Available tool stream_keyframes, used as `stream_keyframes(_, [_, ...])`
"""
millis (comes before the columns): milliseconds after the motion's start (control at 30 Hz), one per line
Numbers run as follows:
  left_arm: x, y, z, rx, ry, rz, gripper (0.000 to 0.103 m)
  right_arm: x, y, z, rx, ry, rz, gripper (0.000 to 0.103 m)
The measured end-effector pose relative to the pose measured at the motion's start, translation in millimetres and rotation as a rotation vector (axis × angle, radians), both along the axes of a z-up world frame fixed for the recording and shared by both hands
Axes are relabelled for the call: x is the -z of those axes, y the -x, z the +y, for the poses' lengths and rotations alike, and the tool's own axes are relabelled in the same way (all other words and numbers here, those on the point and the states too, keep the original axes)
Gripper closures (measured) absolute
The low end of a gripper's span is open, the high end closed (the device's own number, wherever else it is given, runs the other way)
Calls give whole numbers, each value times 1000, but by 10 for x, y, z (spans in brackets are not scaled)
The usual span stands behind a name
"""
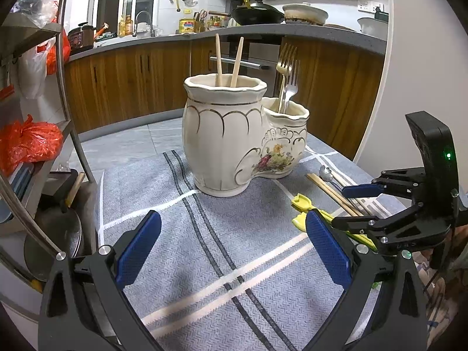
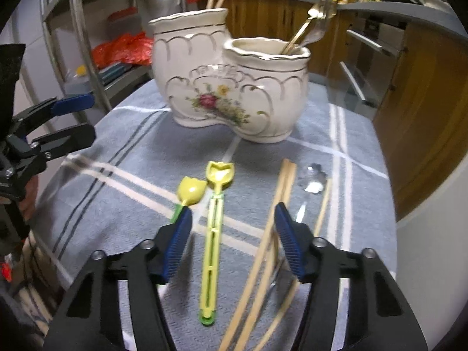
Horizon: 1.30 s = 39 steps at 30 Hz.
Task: Organize utensils
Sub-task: 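Close the right tool on the yellow tulip-topped stick and lift it, then grasp a wooden chopstick with the left tool while the right holds the yellow stick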
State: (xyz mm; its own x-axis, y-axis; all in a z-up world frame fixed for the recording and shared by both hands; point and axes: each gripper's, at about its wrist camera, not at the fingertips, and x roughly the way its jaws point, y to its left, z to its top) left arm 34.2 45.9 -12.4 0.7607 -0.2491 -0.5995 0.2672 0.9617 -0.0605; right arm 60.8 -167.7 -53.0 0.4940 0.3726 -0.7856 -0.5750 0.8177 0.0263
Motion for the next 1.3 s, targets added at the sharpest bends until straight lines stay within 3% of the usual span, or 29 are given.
stream_keyframes(133, [-4, 7, -13, 3, 0, 1, 6, 48, -43, 60, -21, 17, 46, 64])
stream_keyframes(300, [-25, 17, -40, 8, -9, -1, 6, 60, -60, 100, -42, 39, 86, 71])
stream_keyframes(467, [-36, 9, -85, 12, -10, 0, 6, 57, -156, 61, -18, 7, 125, 92])
stream_keyframes(633, [-65, -16, -189, 23, -17, 10, 6, -57, -129, -76, 3, -56, 78, 93])
stream_keyframes(767, [-97, -28, -351, 52, -29, 11, 6, -338, -51, -351, 57, -146, -43, 93])
stream_keyframes(933, [-48, -89, -633, 83, -45, 48, 6, -550, -13, -734, 139, -177, -148, 93])
stream_keyframes(1167, [79, -241, -1050, 54, -26, 159, 7, -560, 13, -1042, 184, -217, -162, 92])
stream_keyframes(1300, [169, -311, -1331, 39, -65, 214, 22, -536, 10, -1099, 190, -236, -163, 92])
